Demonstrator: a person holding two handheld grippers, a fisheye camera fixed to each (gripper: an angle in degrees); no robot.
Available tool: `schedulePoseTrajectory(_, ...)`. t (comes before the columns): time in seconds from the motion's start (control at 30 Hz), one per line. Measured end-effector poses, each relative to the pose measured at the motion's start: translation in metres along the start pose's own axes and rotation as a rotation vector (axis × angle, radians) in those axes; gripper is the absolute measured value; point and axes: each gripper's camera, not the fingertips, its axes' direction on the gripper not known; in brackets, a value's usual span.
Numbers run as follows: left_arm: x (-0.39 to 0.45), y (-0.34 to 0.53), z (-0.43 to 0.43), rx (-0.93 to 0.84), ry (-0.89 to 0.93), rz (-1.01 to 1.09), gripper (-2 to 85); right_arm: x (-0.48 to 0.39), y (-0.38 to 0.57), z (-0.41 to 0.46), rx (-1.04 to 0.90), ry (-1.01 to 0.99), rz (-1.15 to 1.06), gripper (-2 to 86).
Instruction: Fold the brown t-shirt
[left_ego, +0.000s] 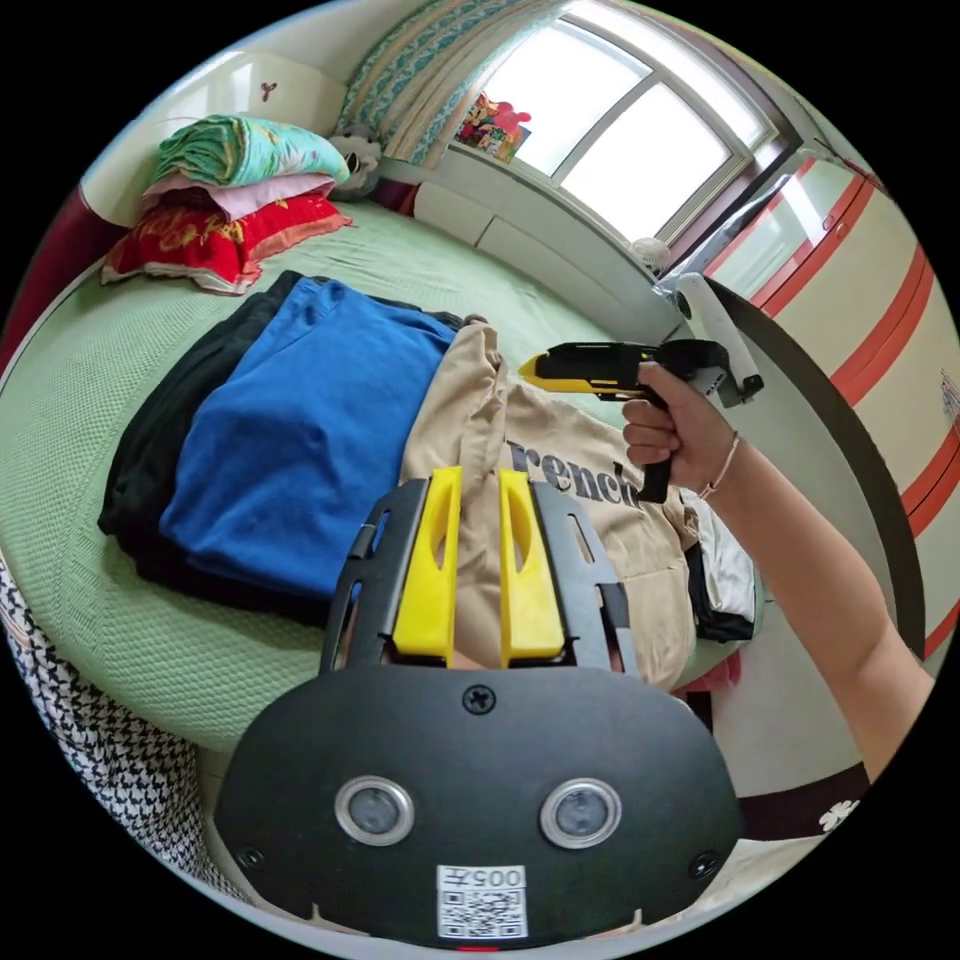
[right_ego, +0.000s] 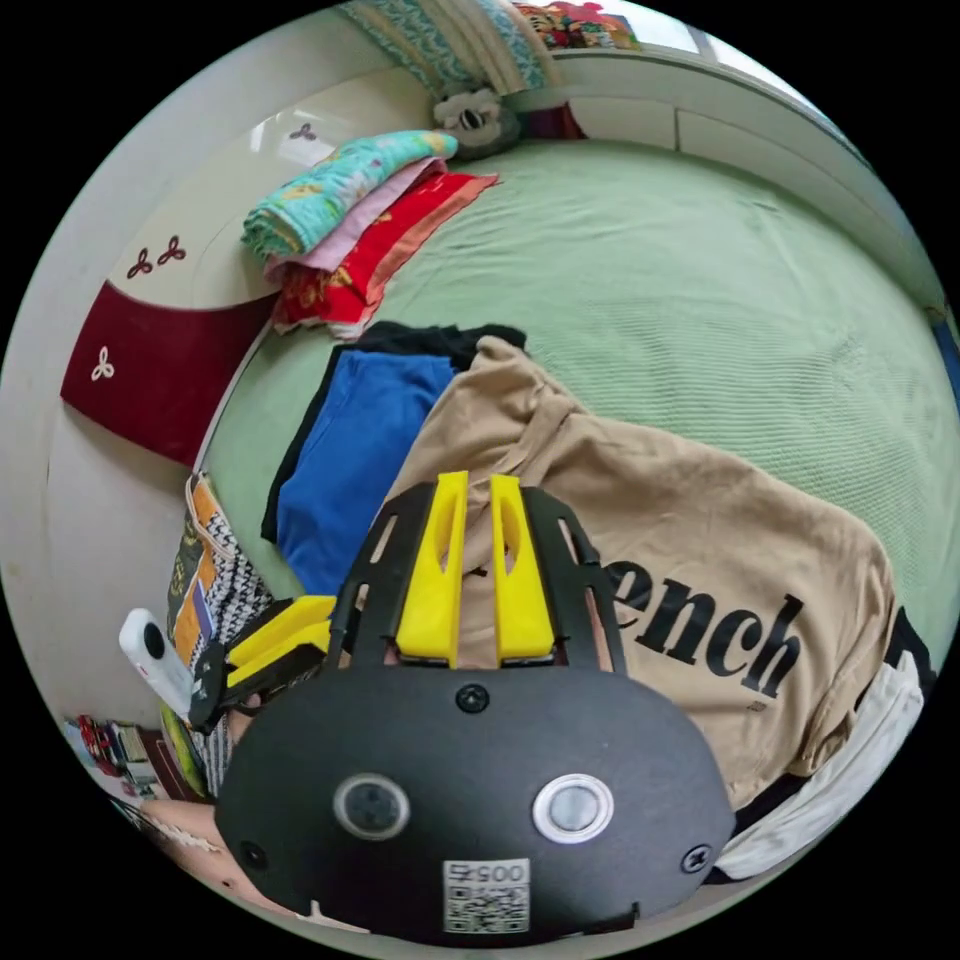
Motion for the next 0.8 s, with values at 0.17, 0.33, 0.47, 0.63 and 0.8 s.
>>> schedulePoseTrajectory(0.17,0.009,-0.018,0.027,-0.092,-0.070,-0.035,5.2,0.010,0.010,0.045,-0.109,0.059,0.029,4.7)
schedulePoseTrajectory(0.33,0.033,-0.024,0.027,-0.016,-0.047,0.020,5.2,0.032,0.023,-0.005,-0.011,0.068,-0.031,6.2)
schedulePoseTrajectory(0.47,0.060,-0.030,0.046,-0.041,0.028,0.092,5.4,0.096,0.042,-0.074,0.076,0.157,0.011,8.1)
schedulePoseTrajectory(0.63,0.107,-0.040,0.085,-0.098,0.174,0.193,5.6,0.211,0.077,-0.142,0.160,0.252,0.229,8.4)
schedulePoseTrajectory(0.8,0.145,-0.048,0.115,-0.146,0.126,0.296,5.6,0.301,0.113,-0.165,0.161,0.309,0.429,8.5)
